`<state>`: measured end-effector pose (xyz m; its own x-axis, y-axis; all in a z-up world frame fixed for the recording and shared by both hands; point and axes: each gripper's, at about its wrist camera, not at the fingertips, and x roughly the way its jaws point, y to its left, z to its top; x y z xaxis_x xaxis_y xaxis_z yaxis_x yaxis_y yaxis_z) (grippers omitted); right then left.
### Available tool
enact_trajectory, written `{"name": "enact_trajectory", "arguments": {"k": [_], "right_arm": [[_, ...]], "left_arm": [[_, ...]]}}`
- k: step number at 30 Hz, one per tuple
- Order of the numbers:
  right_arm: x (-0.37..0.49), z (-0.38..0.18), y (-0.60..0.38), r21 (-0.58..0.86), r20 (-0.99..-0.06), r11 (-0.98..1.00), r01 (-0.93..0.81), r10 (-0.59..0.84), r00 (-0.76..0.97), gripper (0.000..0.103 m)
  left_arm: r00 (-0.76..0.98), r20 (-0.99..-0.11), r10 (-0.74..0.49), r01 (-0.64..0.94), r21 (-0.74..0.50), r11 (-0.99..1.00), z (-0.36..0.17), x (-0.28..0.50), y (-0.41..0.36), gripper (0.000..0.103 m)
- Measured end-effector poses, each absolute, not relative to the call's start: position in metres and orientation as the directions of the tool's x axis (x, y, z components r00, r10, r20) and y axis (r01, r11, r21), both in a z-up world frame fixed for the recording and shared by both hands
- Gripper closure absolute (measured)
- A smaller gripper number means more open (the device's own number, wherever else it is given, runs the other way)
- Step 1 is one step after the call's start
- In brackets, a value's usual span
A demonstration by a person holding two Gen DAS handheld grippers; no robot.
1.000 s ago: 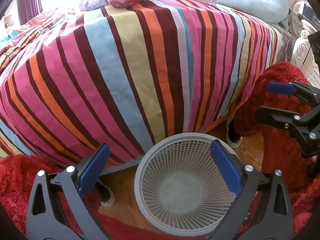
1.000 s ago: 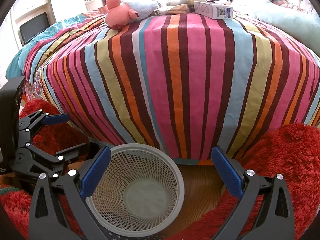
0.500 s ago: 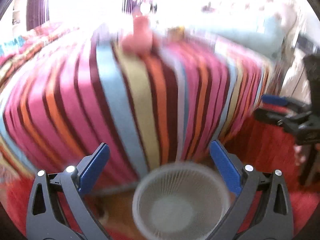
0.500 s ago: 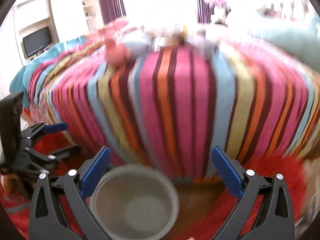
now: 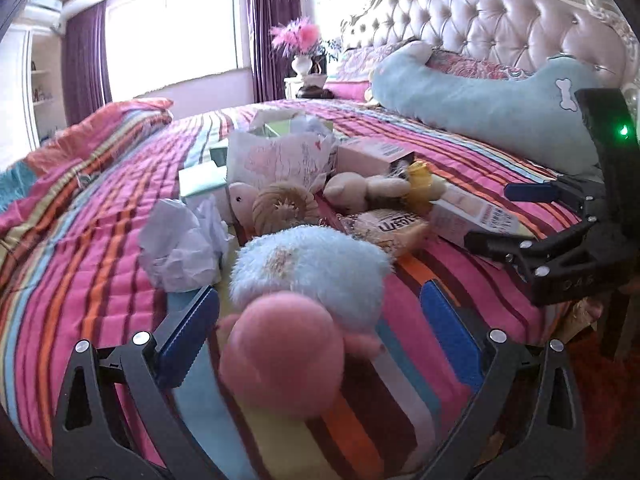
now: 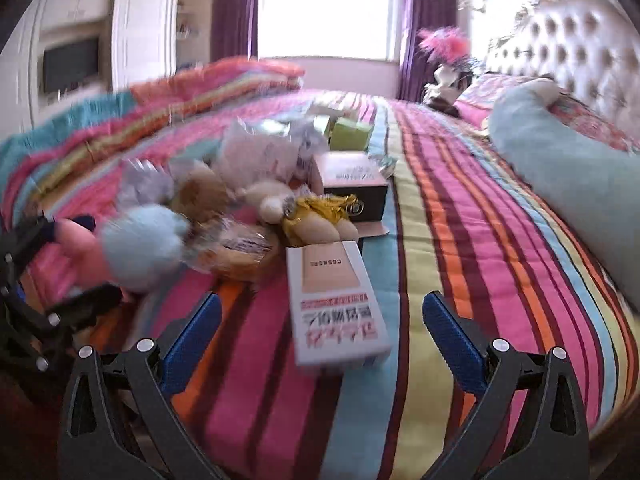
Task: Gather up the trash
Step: 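Grasp the pink-and-blue plush with the left tool while the right tool grasps the white COSNORI box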
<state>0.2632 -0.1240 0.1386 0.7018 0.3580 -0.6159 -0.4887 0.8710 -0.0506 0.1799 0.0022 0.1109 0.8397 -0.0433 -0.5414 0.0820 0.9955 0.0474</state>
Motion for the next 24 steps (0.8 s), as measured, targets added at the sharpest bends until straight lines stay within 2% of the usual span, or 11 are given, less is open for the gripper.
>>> {"name": "enact_trajectory", "arguments": {"k": [2,4,5,6,9,13,19,22,24], "right_arm": [[0.273,0.132,-0.122,-0.064,-0.639,0.871,-0.488,0.339,0.69,0.008],[0.28,0.125,-0.12,-0.064,-0.663,0.866,-0.496,0.334,0.67,0.021],[0.283,0.12,-0.121,-0.03,-0.686,0.855,-0.518,0.359,0.633,0.041],[0.286,0.119,-0.121,-0.007,-0.694,0.853,-0.522,0.372,0.617,0.056],[0.279,0.121,-0.129,0.013,-0.676,0.864,-0.503,0.379,0.633,0.057],[0.266,0.134,-0.146,0.082,-0.643,0.869,-0.489,0.421,0.64,0.057],[0.197,0.159,-0.168,0.206,-0.567,0.817,-0.538,0.548,0.615,0.057],[0.146,0.143,-0.165,0.265,-0.594,0.781,-0.566,0.594,0.543,0.057],[0.116,0.116,-0.156,0.319,-0.639,0.758,-0.57,0.615,0.461,0.057]], "left_arm": [[0.818,-0.575,-0.023,0.068,0.058,0.996,0.101,0.194,0.002,0.006],[0.793,-0.609,-0.009,0.056,0.058,0.997,0.09,0.198,0.003,0.025],[0.787,-0.616,0.03,0.02,0.074,0.997,0.086,0.203,0.005,0.033],[0.789,-0.614,0.025,0.013,0.057,0.998,0.086,0.203,0.01,0.034],[0.787,-0.617,-0.022,0.012,-0.021,1.0,0.09,0.201,0.023,0.039],[0.802,-0.595,-0.051,0.017,-0.063,0.998,0.099,0.186,0.03,0.039],[0.825,-0.521,-0.218,0.139,-0.188,0.972,0.125,0.098,0.031,0.039],[0.769,-0.565,-0.298,0.194,-0.237,0.952,0.11,0.051,0.027,0.039],[0.693,-0.654,-0.302,0.196,-0.232,0.953,0.077,0.028,0.018,0.039]]}}
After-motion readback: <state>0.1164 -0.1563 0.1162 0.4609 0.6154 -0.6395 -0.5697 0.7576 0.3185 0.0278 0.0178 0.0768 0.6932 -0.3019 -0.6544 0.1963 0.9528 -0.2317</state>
